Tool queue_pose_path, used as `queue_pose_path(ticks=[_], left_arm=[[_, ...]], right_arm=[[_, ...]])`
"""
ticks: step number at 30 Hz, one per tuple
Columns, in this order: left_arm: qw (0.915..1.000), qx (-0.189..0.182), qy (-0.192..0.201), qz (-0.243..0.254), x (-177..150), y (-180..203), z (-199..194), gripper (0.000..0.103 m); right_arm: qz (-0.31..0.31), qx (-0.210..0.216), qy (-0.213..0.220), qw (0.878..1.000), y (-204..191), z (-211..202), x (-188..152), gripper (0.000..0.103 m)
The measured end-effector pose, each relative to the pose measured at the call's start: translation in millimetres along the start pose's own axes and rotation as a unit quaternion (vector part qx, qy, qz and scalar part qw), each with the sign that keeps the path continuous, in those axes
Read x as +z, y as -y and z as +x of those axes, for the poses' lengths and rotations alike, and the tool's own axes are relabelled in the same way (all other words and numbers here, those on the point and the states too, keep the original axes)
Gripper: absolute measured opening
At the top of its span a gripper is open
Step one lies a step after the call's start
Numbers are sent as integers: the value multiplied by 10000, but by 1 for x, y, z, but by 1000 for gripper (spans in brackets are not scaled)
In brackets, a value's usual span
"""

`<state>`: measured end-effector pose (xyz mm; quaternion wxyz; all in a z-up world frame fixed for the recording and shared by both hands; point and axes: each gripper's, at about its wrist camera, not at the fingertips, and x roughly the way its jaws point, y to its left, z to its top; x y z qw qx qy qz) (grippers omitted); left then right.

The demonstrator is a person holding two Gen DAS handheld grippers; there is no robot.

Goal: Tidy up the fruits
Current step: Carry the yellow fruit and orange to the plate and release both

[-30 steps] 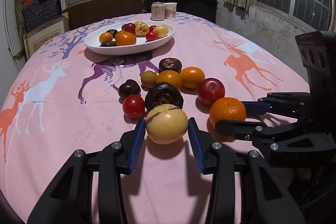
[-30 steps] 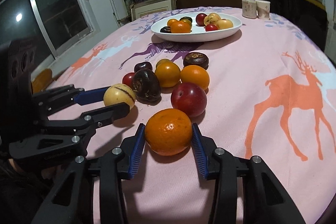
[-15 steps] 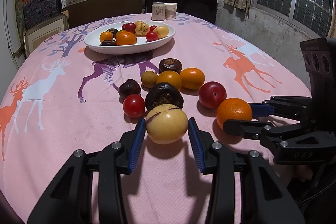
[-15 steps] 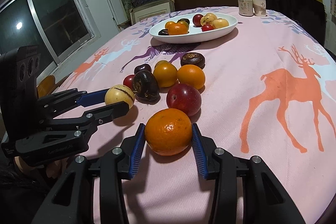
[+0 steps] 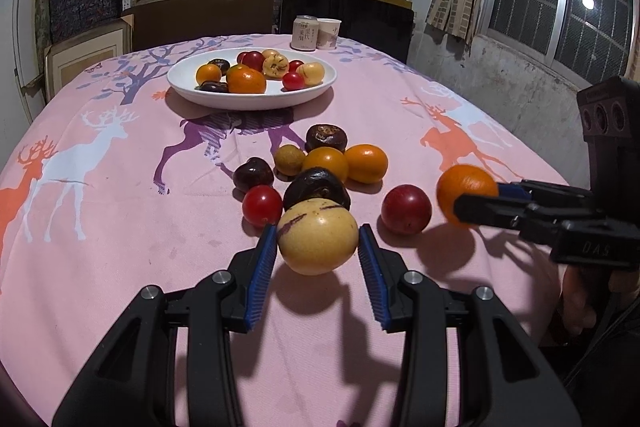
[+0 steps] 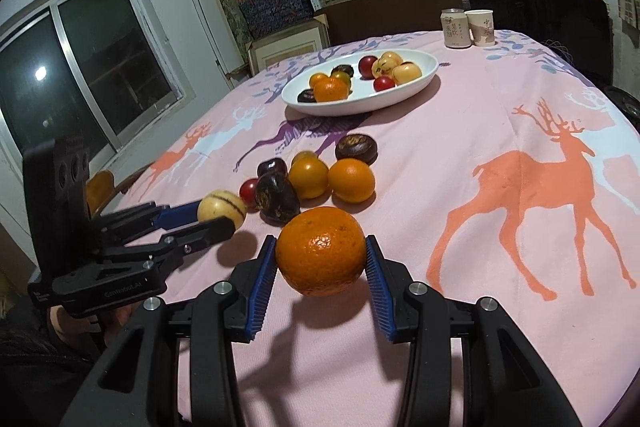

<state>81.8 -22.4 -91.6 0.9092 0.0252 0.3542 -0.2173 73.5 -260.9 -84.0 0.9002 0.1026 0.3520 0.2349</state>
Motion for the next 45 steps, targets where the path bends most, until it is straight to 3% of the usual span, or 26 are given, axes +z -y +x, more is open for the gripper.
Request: queue_pose_path(ticks=[10,15,20,28,31,36,37,39,41,45], left_arm=[[9996,159,150,-181,27,-18,-20,41],[9990,372,194,-145,62,-32,-15,41],[9982,491,109,-323,109,-59,14,41],[9972,447,28,-600,196,-91,80,41],[9968,504,-42,-612,224,-99,119,41],[9934,485,-514,-903,239,-118,176,41],[9929,540,-567,-895,239,-119,182,43],[9928,641,-481,-893,236,-119,182,69],[9932,645,-315,-919,235,-119,173,73],[9944,648,-226,-801,225,-113,147,73]], right_arm=[[128,-101,501,9986,16,-26,38,44],[90,-168,766,9969,22,-25,72,44],[-36,-164,913,9957,18,-8,112,44],[-243,-211,986,9946,16,68,184,44],[-121,-278,841,9960,25,110,197,44],[-221,-415,540,9974,31,160,197,45],[-242,-453,484,9975,33,164,197,45],[-312,-527,551,9966,35,164,196,54],[-324,-508,694,9958,36,157,195,58],[-205,-485,782,9955,39,135,189,58]])
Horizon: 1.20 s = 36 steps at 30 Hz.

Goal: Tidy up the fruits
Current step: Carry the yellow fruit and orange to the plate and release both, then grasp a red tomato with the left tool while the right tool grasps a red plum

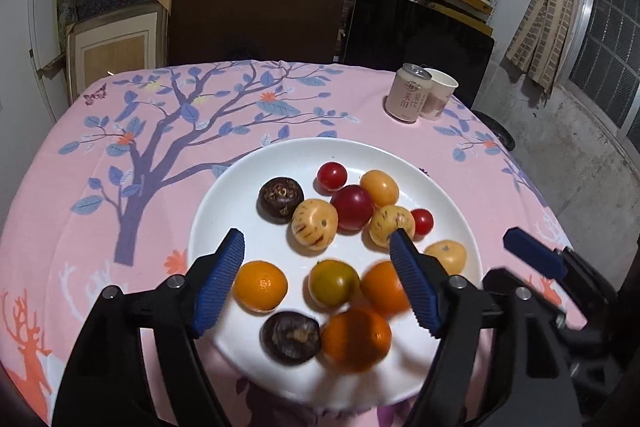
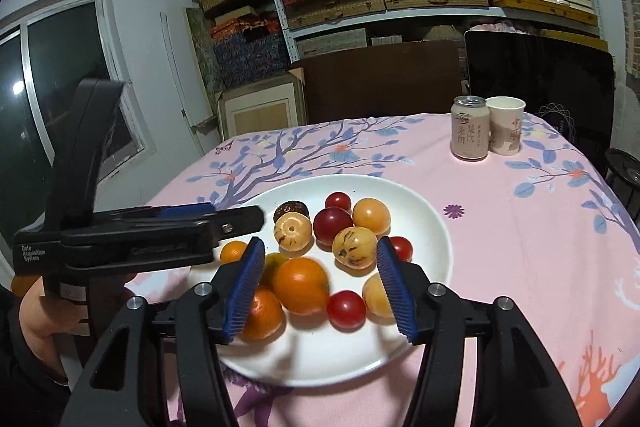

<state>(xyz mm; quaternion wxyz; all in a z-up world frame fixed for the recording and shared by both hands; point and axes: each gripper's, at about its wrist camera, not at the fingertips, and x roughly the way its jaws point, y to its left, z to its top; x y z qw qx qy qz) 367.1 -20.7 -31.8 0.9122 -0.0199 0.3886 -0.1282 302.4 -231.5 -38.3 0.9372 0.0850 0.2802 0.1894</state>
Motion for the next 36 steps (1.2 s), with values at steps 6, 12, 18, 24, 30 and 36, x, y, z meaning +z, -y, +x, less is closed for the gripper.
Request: queue_pose_path(ticks=[6,12,18,24,30,36], left_arm=[[9988,-179,-131,446,-63,10,-57,73],[9910,-291,-231,1287,-157,45,-113,73],[9885,-305,-204,1468,-209,71,-131,73],[9933,-87,-200,1134,-220,60,-122,73],[9967,380,-530,476,-215,25,-104,70],[9937,602,-757,565,-211,27,-91,69]], right_arm=[[166,-3,-144,9998,3,-54,-28,59],[290,133,-282,9991,4,-107,-82,60],[339,176,-411,9984,0,-132,-130,60],[601,178,-527,9966,8,-137,-146,60],[538,197,-472,9972,6,-140,-149,60],[620,306,-480,9965,10,-139,-147,60]])
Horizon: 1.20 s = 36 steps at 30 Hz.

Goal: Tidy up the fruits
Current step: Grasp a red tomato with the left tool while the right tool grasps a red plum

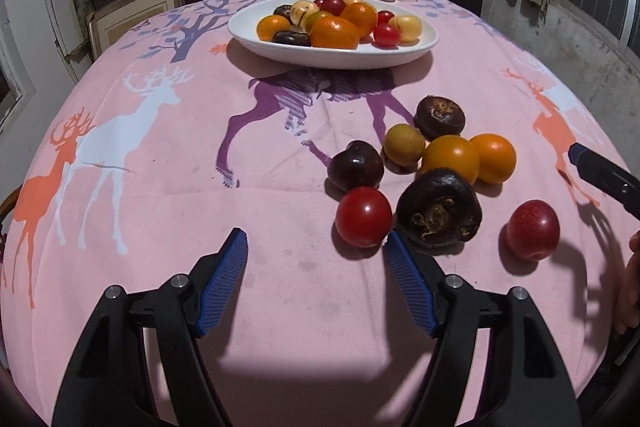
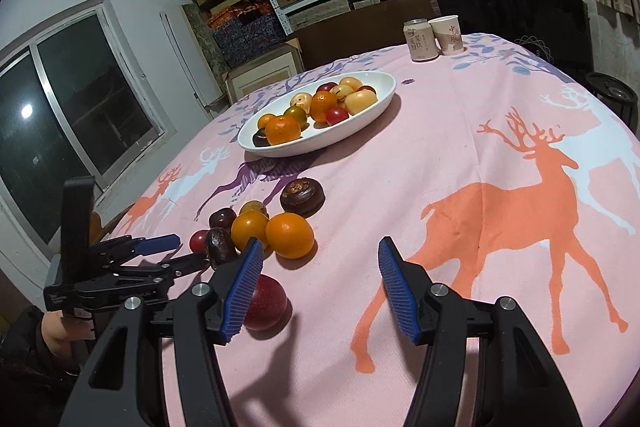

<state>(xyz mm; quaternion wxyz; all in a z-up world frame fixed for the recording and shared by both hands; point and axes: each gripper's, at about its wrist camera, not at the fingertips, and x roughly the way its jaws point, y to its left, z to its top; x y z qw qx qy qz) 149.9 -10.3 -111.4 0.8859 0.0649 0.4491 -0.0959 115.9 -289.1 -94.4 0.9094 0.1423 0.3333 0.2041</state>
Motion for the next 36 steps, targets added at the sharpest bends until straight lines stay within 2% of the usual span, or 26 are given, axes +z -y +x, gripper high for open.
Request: queue_pose_path(ticks=[5,7,9,11,15,18,23,28,31,33,36], left_arm=[[9995,-275,-83,-155,9,1,8,70],[9993,-324,-62,-147,10,2,8,65],[9991,-419,3,-109,9,3,5,33],[9991,-426,35,-21,7,7,3,28],[9976,-681,85,5,1,9,-2,28],[9969,-728,200,-221,-1,0,-7,28],[9938,-771,457,-655,-3,-18,-16,28],[9947,-739,412,-586,-2,-15,-15,28],[9944,-762,419,-603,-2,-15,-15,28],[9943,-771,436,-594,-3,-15,-16,28],[9943,-776,435,-592,-3,-15,-16,28]], right_arm=[[23,55,-7,10000,1,0,1,60],[36,72,-11,10000,1,0,0,60],[26,70,-17,10000,1,1,1,60],[7,73,-13,10000,0,1,0,60],[1,82,-17,10000,-1,1,0,60],[-61,93,-12,9999,-4,1,-1,60],[-748,396,-326,9959,-28,7,-7,60],[-1510,-76,-851,9848,-57,27,-17,60],[-1505,-215,-1007,9832,-58,33,-18,54],[-1511,-177,-1078,9825,-58,35,-20,43],[-1509,-143,-1073,9826,-58,33,-21,40]])
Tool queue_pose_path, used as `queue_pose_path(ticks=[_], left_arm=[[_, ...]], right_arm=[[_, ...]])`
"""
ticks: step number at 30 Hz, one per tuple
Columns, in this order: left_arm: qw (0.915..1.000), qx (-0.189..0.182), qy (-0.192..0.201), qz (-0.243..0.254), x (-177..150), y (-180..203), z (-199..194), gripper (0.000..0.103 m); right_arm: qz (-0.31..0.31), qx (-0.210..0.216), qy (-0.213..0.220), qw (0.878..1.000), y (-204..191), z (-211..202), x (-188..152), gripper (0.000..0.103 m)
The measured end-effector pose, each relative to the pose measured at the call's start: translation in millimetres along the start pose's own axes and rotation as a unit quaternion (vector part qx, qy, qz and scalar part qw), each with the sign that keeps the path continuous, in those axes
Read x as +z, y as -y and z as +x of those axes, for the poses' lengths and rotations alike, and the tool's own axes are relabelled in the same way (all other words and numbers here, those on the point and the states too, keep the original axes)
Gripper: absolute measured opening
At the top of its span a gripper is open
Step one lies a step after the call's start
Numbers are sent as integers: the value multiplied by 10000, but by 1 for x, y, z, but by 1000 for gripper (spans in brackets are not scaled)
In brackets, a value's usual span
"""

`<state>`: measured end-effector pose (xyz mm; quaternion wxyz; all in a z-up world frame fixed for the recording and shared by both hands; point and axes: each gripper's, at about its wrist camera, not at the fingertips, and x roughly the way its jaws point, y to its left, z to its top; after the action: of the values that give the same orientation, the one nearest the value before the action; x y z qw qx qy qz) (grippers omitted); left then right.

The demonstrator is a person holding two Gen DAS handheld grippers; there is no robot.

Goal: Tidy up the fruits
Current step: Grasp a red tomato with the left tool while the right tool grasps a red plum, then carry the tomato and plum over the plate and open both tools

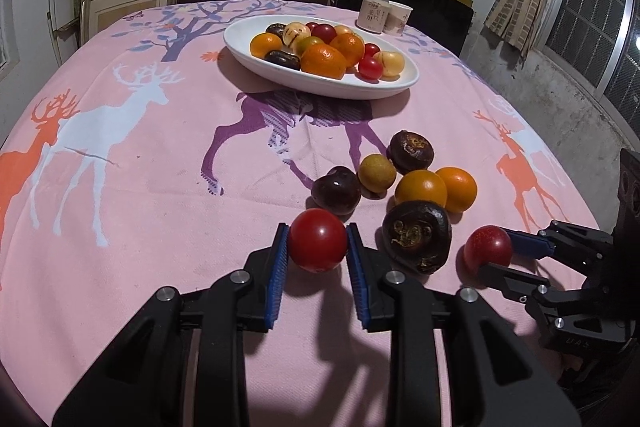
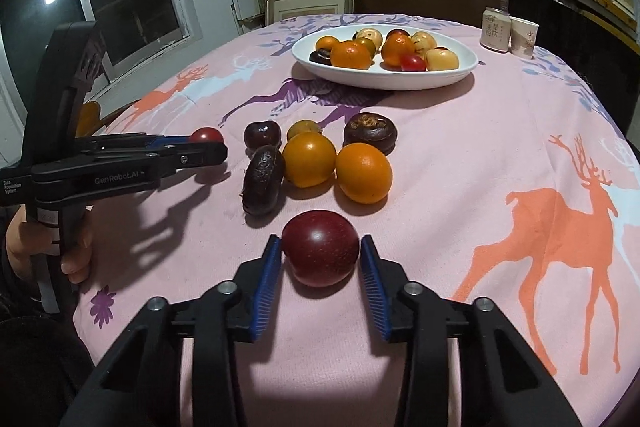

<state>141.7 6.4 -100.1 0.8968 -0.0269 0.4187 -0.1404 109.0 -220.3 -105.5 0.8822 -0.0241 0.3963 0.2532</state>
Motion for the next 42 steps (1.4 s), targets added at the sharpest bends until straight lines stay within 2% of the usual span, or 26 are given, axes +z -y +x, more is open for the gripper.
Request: queue_pose_path(ticks=[10,17,22,28,31,33,37,42], left_arm=[[9999,-27,122,-30,-1,0,-4,28],[9994,-96,322,1,-2,0,-14,28],[9994,-222,251,72,3,4,-17,28],[9977,-338,420,408,54,28,-24,28],[9957,-388,488,690,86,50,-13,28],[9947,-364,479,836,106,62,4,28],[9956,-258,229,866,137,67,52,28],[9966,-227,-123,779,154,60,101,28]], right_arm=[[307,190,309,9989,12,-10,-2,40],[503,175,587,9969,19,-20,-4,39],[837,296,681,9937,32,-28,3,40],[809,109,1315,9879,48,-57,53,40],[698,-83,1740,9822,55,-65,85,40],[560,-245,1867,9805,59,-56,104,40],[529,-598,1794,9805,81,-14,134,40],[638,-459,1446,9864,105,35,158,40]])
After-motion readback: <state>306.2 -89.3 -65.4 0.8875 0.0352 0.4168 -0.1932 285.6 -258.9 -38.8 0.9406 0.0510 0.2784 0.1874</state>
